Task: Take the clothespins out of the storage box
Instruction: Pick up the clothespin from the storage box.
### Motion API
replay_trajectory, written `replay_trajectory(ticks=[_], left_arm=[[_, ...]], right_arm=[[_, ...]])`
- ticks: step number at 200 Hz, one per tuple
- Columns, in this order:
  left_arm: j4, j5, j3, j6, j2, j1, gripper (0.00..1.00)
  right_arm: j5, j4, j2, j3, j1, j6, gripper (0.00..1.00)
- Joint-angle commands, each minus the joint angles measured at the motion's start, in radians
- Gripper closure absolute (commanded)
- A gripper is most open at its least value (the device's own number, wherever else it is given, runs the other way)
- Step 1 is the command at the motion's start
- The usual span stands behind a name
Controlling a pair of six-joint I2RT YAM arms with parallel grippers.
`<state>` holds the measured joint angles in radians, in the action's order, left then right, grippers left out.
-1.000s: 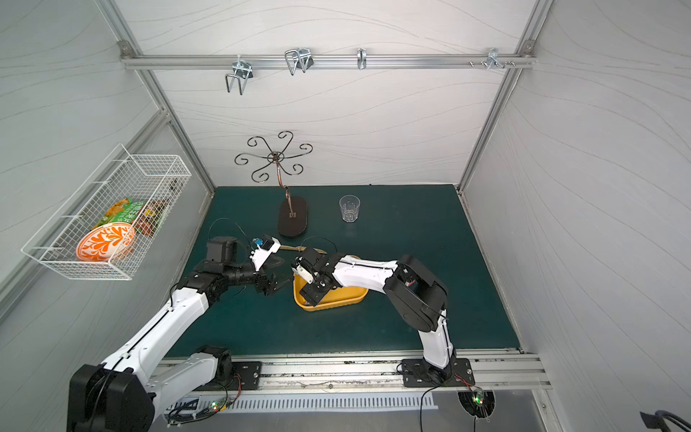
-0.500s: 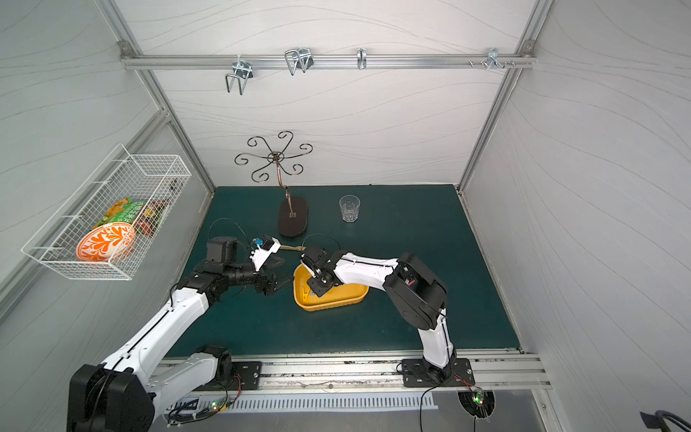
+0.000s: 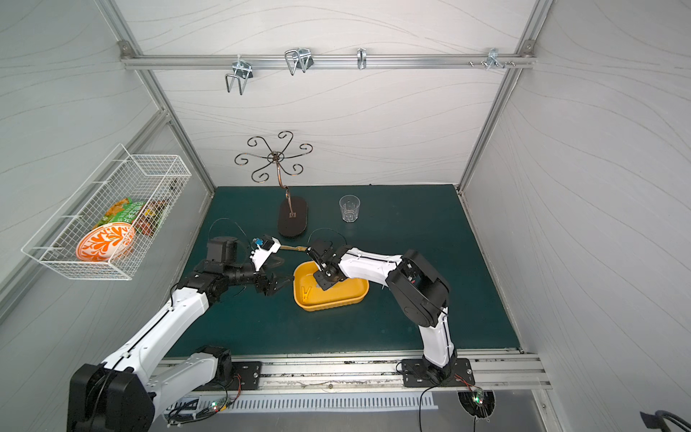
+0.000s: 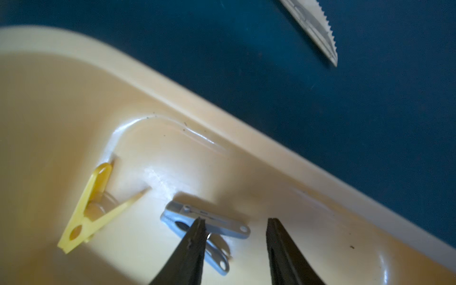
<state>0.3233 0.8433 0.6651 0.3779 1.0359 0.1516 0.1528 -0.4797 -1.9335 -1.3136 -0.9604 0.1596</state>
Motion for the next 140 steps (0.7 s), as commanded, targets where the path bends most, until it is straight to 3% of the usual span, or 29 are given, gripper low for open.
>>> replay_trajectory(ticks=[1, 45, 140], left_arm=[[-0.042, -0.005, 0.002, -0.004, 0.001, 0.002, 0.11], [-0.037, -0.008, -0.002, -0.005, -0.005, 0.001, 0.11], [-0.031, -0.009, -0.001, -0.007, -0.010, 0.001, 0.11]], right_arm=[[-0.060, -0.021, 0.054, 0.036, 0.008, -0.047, 0.54], [-0.199, -0.002, 0.126, 0.100, 0.014, -0.164, 0.54], [-0.220, -0.027, 0.030, 0.063, 0.023, -0.216, 0.59]])
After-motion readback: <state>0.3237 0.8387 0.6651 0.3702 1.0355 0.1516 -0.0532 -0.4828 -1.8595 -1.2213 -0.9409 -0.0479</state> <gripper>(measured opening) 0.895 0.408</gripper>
